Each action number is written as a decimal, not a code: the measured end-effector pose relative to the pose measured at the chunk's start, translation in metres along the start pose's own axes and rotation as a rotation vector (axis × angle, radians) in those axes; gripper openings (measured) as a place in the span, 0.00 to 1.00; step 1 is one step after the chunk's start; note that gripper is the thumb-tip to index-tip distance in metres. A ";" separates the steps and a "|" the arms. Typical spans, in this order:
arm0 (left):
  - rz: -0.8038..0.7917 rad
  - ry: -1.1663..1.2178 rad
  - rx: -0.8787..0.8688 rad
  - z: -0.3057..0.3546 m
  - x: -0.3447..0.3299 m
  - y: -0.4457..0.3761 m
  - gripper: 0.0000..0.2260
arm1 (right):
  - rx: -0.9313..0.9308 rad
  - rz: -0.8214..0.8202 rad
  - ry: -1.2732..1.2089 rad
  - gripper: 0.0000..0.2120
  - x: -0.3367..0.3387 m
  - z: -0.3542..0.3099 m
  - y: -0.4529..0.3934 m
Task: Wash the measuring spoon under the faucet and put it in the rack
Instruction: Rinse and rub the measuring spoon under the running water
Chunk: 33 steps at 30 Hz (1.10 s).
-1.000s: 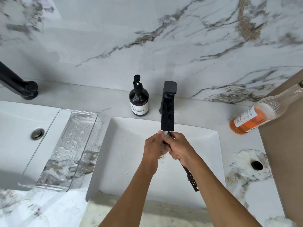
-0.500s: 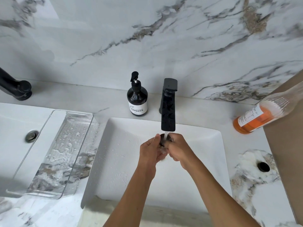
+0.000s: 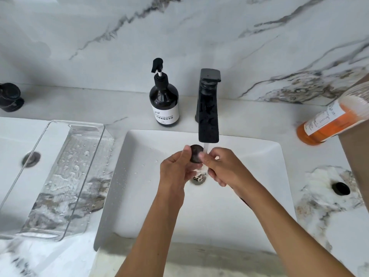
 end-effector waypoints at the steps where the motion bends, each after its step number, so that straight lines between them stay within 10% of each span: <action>1: -0.003 0.010 0.012 -0.003 0.000 -0.001 0.15 | 0.016 -0.016 0.000 0.18 0.000 0.000 0.000; 33: -0.014 0.389 0.076 0.009 -0.009 -0.007 0.15 | 0.143 -0.112 0.096 0.23 0.011 -0.024 -0.011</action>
Point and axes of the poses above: each hand's wrist, its own y-axis away from the middle knuckle, its own x-axis out of the back of the hand, z = x × y, the point moved 8 cm from there along -y, towards the middle knuckle, and after that the axes turned 10 degrees about z, right-handed, at the moved point
